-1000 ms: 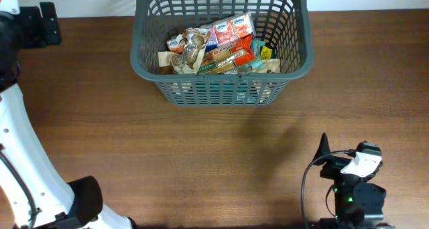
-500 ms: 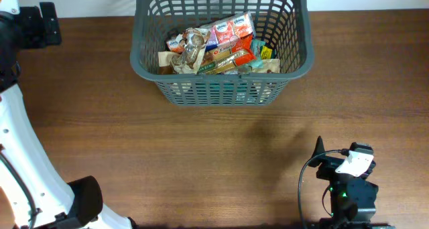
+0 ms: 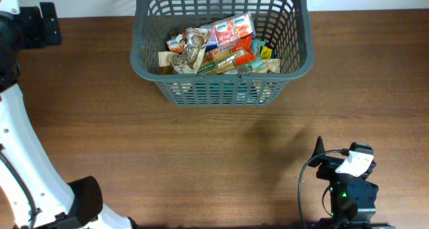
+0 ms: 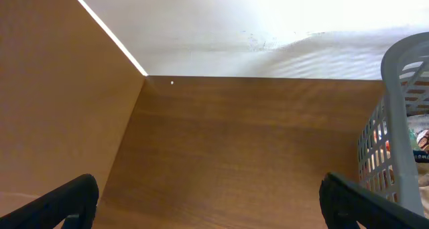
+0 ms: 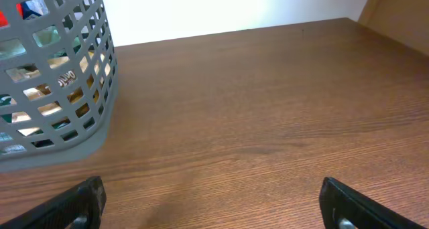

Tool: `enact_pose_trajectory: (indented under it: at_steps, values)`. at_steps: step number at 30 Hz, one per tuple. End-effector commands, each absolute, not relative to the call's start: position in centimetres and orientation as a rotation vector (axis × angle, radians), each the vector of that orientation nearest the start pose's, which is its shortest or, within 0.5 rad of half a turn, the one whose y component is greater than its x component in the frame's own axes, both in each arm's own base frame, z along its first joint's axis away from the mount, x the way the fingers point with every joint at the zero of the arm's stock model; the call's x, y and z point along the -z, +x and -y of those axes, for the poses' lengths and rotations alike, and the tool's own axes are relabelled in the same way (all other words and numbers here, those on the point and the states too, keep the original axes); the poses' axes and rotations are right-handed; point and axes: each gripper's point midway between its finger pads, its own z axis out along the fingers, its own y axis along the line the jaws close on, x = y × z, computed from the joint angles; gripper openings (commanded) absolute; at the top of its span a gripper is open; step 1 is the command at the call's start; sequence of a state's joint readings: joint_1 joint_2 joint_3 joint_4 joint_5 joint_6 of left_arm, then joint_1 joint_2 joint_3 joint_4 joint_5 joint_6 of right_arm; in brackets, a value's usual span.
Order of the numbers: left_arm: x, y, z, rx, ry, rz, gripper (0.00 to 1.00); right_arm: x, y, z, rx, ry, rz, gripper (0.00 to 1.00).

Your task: Pack container

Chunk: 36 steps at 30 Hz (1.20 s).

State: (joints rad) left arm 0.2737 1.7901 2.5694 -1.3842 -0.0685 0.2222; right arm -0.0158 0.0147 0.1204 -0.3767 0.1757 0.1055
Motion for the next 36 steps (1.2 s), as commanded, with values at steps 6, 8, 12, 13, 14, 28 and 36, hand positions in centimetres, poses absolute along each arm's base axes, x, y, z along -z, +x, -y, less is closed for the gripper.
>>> enact_pose_trajectory:
  at_steps: [6,8,12,13,14,28,36]
  values:
    - [-46.5,35.4,-9.4,-0.334,-0.061,-2.154,0.99,-13.7,22.7,3.4,0.103,0.241,-1.815,0.99]
    - [-45.7,33.1,-7.0,-0.299,0.000,-2.175,0.99,-13.7,22.7,3.4,0.104,0.241,-1.816,0.99]
    - [-41.6,27.5,-3.3,-0.237,0.112,-2.254,0.99,-13.7,22.7,3.4,0.104,0.241,-1.816,0.99]
    - [-40.4,25.9,-3.0,-0.231,0.125,-2.269,0.99,-13.7,22.7,3.4,0.104,0.241,-1.816,0.99]
    - [-39.4,24.5,-2.8,-0.228,0.129,-2.279,0.99,-13.7,22.7,3.4,0.103,0.241,-1.815,0.99]
    - [-26.1,13.9,-2.2,-0.247,0.154,-2.267,0.99,-13.7,22.7,3.4,0.103,0.241,-1.815,0.99]
    - [-35.3,18.2,-2.7,-0.326,0.141,-1.834,0.99,-13.7,22.7,3.4,0.104,0.241,-1.816,0.99]
